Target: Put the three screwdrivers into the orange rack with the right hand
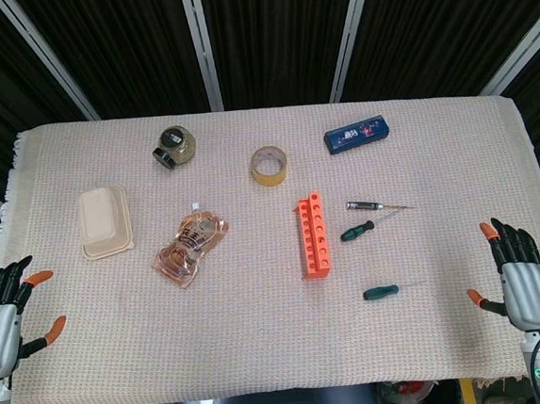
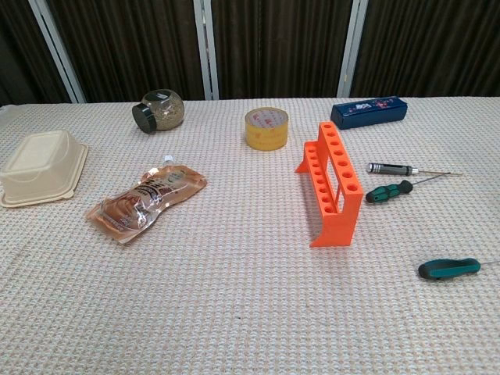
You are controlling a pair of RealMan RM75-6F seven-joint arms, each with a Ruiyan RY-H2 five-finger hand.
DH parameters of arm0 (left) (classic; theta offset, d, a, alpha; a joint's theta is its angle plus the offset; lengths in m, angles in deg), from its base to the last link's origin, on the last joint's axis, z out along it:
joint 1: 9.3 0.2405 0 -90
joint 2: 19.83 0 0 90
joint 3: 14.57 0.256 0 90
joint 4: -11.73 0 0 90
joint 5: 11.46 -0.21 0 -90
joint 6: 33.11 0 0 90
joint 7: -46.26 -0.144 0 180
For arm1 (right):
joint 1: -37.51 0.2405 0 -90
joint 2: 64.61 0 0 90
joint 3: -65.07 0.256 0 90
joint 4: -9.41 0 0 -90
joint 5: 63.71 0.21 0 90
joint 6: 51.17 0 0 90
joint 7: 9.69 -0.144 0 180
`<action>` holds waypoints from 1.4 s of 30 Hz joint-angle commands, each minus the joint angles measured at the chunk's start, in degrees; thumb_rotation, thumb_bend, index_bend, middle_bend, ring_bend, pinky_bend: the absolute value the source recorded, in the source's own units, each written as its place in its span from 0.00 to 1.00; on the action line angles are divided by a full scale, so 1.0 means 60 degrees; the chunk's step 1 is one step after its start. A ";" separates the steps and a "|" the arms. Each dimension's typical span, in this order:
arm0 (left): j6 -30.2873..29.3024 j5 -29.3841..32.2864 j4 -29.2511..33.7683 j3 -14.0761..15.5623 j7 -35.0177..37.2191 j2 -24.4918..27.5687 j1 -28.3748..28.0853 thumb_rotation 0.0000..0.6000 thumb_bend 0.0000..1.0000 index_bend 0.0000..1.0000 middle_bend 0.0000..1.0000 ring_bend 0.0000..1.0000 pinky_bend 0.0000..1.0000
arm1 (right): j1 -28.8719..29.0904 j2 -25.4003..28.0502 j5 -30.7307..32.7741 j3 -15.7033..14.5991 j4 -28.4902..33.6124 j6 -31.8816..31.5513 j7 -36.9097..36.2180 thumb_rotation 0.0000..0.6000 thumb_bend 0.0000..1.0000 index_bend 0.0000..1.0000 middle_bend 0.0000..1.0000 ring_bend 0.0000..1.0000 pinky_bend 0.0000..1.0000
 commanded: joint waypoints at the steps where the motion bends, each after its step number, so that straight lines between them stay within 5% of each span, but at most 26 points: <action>1: 0.0265 0.0330 0.0029 -0.0058 -0.0535 -0.0049 -0.0124 1.00 0.26 0.24 0.04 0.02 0.00 | 0.0146 0.0118 0.0098 -0.0077 0.0034 0.0350 0.0172 1.00 0.11 0.06 0.01 0.00 0.00; 12: 0.0372 0.0318 0.0216 -0.0071 -0.0864 0.0054 -0.0240 1.00 0.26 0.24 0.04 0.02 0.00 | 0.0276 0.0410 -0.0072 -0.0171 0.0142 0.0456 0.0963 1.00 0.11 0.06 0.01 0.00 0.00; 31: -0.0020 -0.0392 0.0011 0.0062 0.0182 0.0519 -0.0077 1.00 0.27 0.24 0.04 0.02 0.00 | -0.0277 0.0436 -0.0644 -0.0376 -0.0038 -0.0446 -0.0113 1.00 0.12 0.11 0.04 0.00 0.00; 42: -0.0108 -0.0535 -0.0092 0.0032 0.0613 0.0636 -0.0077 1.00 0.27 0.24 0.04 0.02 0.00 | 0.0114 0.0447 -0.1013 -0.0373 -0.0046 0.0079 -0.0358 1.00 0.17 0.22 0.04 0.00 0.00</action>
